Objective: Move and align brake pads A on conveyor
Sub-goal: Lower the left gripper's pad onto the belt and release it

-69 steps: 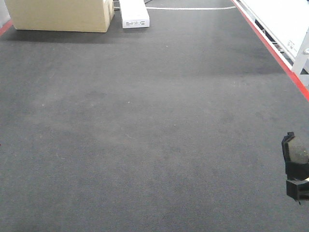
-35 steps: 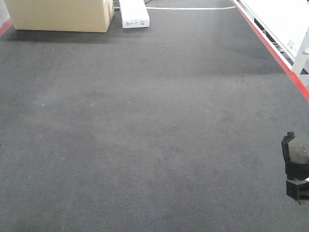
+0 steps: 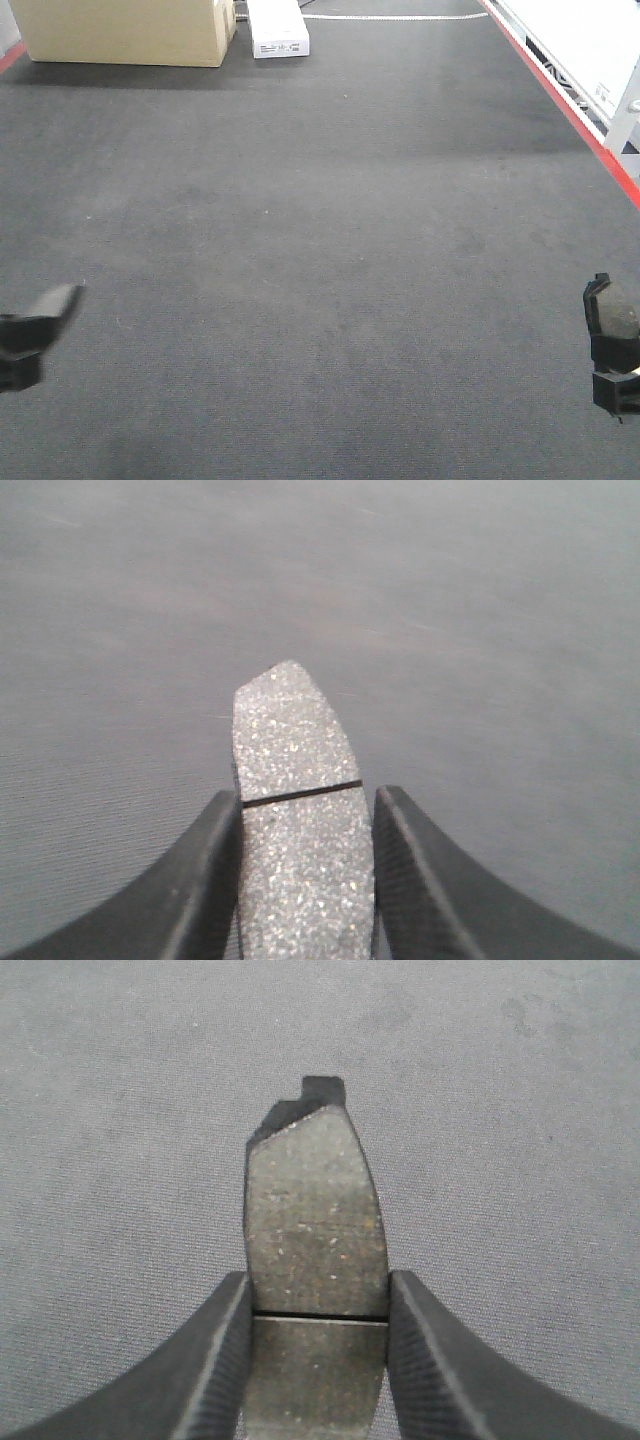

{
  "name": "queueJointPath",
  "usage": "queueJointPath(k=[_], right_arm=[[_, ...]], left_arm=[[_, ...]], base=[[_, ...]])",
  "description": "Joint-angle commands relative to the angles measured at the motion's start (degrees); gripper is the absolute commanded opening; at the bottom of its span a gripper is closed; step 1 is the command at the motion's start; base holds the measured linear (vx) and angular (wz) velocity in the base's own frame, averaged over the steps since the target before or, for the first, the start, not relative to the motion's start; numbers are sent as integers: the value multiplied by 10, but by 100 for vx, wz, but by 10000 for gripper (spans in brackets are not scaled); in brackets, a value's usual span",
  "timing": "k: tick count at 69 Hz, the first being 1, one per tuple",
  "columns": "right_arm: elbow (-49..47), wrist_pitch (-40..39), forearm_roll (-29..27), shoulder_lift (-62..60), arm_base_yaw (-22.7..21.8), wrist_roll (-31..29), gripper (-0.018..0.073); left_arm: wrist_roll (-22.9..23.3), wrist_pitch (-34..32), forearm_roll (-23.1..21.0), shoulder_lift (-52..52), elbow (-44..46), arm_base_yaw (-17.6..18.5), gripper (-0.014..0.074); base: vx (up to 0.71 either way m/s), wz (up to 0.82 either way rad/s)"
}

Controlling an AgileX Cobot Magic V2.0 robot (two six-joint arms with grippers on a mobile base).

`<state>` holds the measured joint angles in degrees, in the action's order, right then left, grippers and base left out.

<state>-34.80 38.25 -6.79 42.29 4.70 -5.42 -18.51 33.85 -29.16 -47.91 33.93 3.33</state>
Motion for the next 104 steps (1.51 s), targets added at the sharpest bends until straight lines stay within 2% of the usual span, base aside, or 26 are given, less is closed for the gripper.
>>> queueJointPath(k=[1,7,12,24,46,67,77,91,104], right_arm=[[-17,-43,-5,-4,-1,-2,60],[-17,-43,-5,-4,-1,-2,60],[-17,-43,-5,-4,-1,-2,60],[-17,-43,-5,-4,-1,-2,60],[-17,-43,-5,-4,-1,-2,60],[-17,-43,-5,-4,-1,-2,60],[-17,-43,-5,-4,-1,-2,60],[-17,-43,-5,-4,-1,-2,60],[-17,-43,-5,-4,-1,-2,60]], left_arm=[[-112,-47,-142,-49,18,2,58],[-180,-49,-202,-96,18,5,59],[-199,-68,-218,-139,21,16,59],[-199,-119,-209,-235,56,54,59],[-168,-188,-202,-366,81,93,59],[-122,-168,-202,-401,81,93,70],[-122,-167,-202,-401,81,93,143],[-122,-176,-202,-401,81,93,332],[-121,-183,-202,-401,81,93,395]], base=[[0,0],[0,0],[0,0],[0,0],[0,0],[0,0],[0,0],[0,0],[0,0]])
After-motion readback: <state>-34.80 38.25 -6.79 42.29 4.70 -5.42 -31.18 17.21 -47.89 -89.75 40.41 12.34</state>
